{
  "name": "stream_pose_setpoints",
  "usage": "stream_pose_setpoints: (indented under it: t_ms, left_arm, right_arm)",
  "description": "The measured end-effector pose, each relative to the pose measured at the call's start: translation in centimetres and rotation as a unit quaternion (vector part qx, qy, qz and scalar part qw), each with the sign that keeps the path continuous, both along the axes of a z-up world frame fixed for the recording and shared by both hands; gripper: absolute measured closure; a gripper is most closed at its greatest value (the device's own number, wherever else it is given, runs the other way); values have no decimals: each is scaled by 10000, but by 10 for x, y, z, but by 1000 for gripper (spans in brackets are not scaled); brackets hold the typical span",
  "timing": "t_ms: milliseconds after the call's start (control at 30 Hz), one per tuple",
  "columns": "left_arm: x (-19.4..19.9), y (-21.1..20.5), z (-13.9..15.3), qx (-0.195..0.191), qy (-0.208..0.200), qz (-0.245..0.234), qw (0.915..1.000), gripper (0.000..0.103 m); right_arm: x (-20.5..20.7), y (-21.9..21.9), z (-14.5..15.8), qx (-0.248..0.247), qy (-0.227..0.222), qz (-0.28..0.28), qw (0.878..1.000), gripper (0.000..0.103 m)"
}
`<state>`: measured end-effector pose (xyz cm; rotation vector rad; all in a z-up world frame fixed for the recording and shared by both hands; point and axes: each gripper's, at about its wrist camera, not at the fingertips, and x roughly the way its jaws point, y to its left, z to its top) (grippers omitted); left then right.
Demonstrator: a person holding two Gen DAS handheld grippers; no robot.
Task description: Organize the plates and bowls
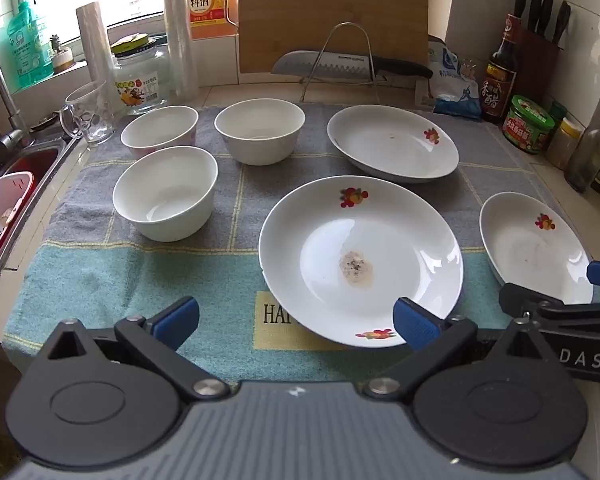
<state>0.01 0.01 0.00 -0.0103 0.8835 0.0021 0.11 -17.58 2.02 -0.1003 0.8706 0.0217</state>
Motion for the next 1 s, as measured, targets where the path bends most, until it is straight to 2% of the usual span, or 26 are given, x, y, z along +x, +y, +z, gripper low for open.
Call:
stream_pose_setpoints:
  t_ms: [1000]
  left_arm:
    - [-2,0,2,-50,-30,17,10000,1]
  right_arm:
    - [-2,3,0,-23,-35,9,10000,0]
